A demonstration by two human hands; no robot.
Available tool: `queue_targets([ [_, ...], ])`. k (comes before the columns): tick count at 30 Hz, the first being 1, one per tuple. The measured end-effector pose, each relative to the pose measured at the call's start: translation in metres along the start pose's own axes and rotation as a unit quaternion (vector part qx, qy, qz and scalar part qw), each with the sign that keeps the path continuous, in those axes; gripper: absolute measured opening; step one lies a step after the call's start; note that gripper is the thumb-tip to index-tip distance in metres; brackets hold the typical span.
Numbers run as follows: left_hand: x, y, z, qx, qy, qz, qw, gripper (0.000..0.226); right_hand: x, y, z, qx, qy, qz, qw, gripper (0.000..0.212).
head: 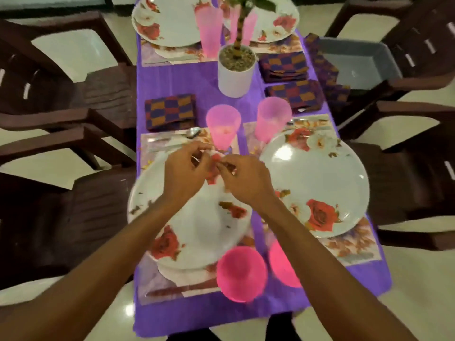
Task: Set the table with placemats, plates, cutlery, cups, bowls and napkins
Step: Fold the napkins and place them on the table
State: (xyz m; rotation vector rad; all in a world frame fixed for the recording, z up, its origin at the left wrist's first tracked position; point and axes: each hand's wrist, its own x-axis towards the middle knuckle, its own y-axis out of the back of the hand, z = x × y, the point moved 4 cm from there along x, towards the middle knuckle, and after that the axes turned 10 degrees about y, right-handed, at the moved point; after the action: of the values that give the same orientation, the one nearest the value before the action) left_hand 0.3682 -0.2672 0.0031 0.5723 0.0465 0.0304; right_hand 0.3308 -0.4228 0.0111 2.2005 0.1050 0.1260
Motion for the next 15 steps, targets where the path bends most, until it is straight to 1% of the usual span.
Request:
queue_targets([
  [2, -0.036, -0.052, 0.038, 0.010, -0.024, -0.036, 0.999, 0.020, -0.043, 0.039, 0.055, -0.006, -0.025, 0.021, 0.999, 0.028],
  [5, -0.079, -0.147, 0.087, 0.004, -0.017, -0.098, 0.995, 0.015, -0.096, 0.098, 0.153, 0.025, -0.069, 0.060, 0.996, 0.020],
  [6, -0.090, -0.180, 0.102, 0.013, -0.017, -0.107, 0.994, 0.015, -0.109, 0.118, 0.187, 0.030, -0.077, 0.077, 0.994, 0.020],
  [8, -0.109, -0.247, 0.127, 0.033, -0.010, -0.109, 0.993, 0.017, -0.137, 0.156, 0.257, 0.041, -0.101, 0.095, 0.989, 0.026],
  [10, -0.121, -0.314, 0.159, 0.009, 0.018, -0.125, 0.992, 0.017, -0.165, 0.199, 0.323, 0.050, -0.128, 0.115, 0.984, 0.030],
  [12, -0.130, -0.374, 0.186, -0.016, 0.044, -0.136, 0.990, 0.017, -0.195, 0.232, 0.379, 0.053, -0.148, 0.122, 0.980, 0.025],
  [15, -0.146, -0.446, 0.229, -0.031, 0.099, -0.161, 0.982, 0.018, -0.232, 0.277, 0.439, 0.079, -0.202, 0.107, 0.970, 0.018],
])
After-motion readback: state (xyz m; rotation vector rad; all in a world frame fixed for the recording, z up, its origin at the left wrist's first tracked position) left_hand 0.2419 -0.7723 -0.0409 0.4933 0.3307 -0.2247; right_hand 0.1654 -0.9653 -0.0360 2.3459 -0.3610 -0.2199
